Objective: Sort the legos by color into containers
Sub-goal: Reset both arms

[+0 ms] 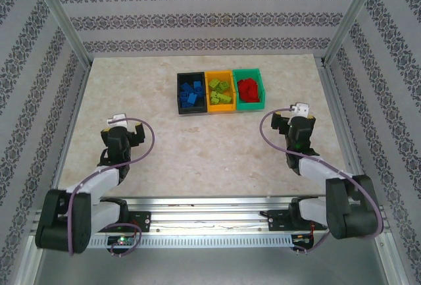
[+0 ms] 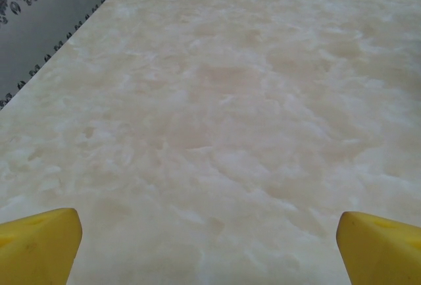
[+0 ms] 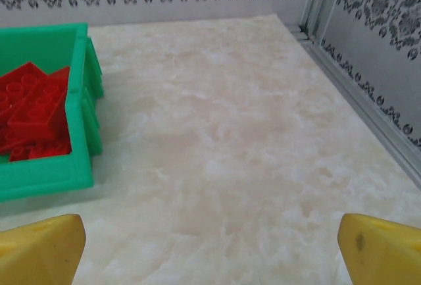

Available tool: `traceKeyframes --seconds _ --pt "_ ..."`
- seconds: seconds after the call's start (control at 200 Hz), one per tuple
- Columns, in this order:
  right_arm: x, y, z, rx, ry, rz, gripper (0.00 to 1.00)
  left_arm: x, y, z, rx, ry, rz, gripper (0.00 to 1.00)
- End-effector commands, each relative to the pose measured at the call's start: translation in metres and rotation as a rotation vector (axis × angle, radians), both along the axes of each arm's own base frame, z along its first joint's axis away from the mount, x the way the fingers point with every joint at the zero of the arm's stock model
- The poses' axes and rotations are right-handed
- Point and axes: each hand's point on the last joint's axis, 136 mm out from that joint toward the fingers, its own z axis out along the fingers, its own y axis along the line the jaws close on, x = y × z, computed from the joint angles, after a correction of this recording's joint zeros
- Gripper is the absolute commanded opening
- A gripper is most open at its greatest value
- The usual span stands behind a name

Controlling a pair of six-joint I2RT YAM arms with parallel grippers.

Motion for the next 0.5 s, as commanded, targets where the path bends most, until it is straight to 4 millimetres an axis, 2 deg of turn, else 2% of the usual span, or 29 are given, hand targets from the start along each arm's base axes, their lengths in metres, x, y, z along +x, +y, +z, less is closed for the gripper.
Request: traceKeyframes --seconds 0.0,0.1,0.22,0.26,0.36,0.435,0.495 --pt "0.007 -0.007 0.007 -0.033 -0.089 -0.028 0.98 0.019 0.006 0.03 0.034 -0.206 -0.015 1.0" --pt "0.013 -0.002 -0.003 -0.046 -0.084 0.005 0.98 0.03 0.003 0.025 0.007 -0.225 -0.042 1.0" --pt "0.021 0.011 -0.02 -0.05 -0.071 0.081 0.98 0.044 -0.01 0.008 -0.005 -0.212 -0.119 1.0" --pt "0.026 0.009 -0.019 -0.053 -0.093 0.07 0.98 0.046 -0.011 -0.001 -0.006 -0.214 -0.128 1.0" --pt "0.025 0.006 -0.026 -0.03 -0.036 0.064 0.98 0.044 -0.008 -0.004 -0.01 -0.186 -0.11 1.0" --pt "0.028 0.004 -0.025 -0.009 -0.051 0.073 0.98 0.053 -0.003 -0.004 -0.004 -0.174 -0.084 1.0" --pt "0.027 0.004 -0.026 -0.008 -0.044 0.072 0.98 0.056 -0.008 -0.006 -0.007 -0.154 -0.115 0.99"
